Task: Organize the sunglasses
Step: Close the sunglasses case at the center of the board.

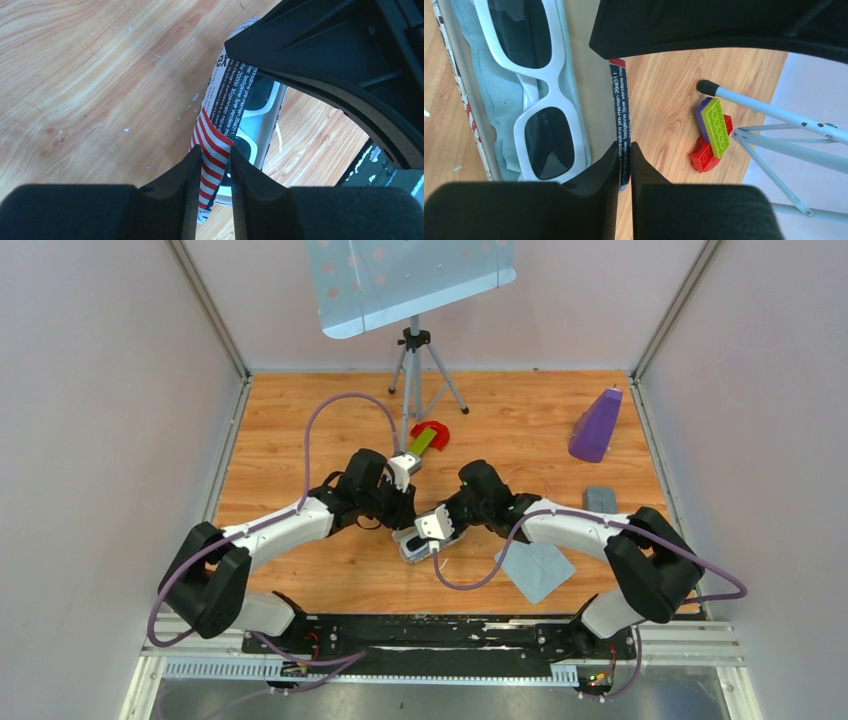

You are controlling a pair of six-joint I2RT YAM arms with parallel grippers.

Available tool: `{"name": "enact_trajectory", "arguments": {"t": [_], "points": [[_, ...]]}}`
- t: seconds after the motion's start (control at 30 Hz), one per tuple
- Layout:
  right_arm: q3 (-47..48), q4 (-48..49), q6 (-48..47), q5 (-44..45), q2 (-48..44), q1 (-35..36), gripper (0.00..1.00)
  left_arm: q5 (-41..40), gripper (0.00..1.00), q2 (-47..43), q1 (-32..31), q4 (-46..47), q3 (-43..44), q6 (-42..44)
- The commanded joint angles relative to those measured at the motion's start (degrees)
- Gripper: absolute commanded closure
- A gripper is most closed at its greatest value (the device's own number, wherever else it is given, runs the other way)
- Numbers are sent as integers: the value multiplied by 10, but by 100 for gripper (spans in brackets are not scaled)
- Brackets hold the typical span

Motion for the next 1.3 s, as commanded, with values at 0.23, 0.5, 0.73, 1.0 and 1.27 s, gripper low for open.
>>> {"name": "enact_trajectory", "arguments": {"t": [0.23,0.5,0.73,1.0,1.27], "points": [[-15,0,-9,1,-35,12,100,-62,93,-66,-12,-7,4,29],[-9,-13,1,17,-46,15,72,-85,100,-76,-30,-16,8,42],[38,-109,37,40,-61,15,58,-91,100,-69,-38,-18,5,56],[54,-171,116,46,-83,4,57,-104,100,-75,-40,-19,1,48],[154,-317,455,-67,6,-69,60,-196,68,-120,-39,-44,1,-48]]}}
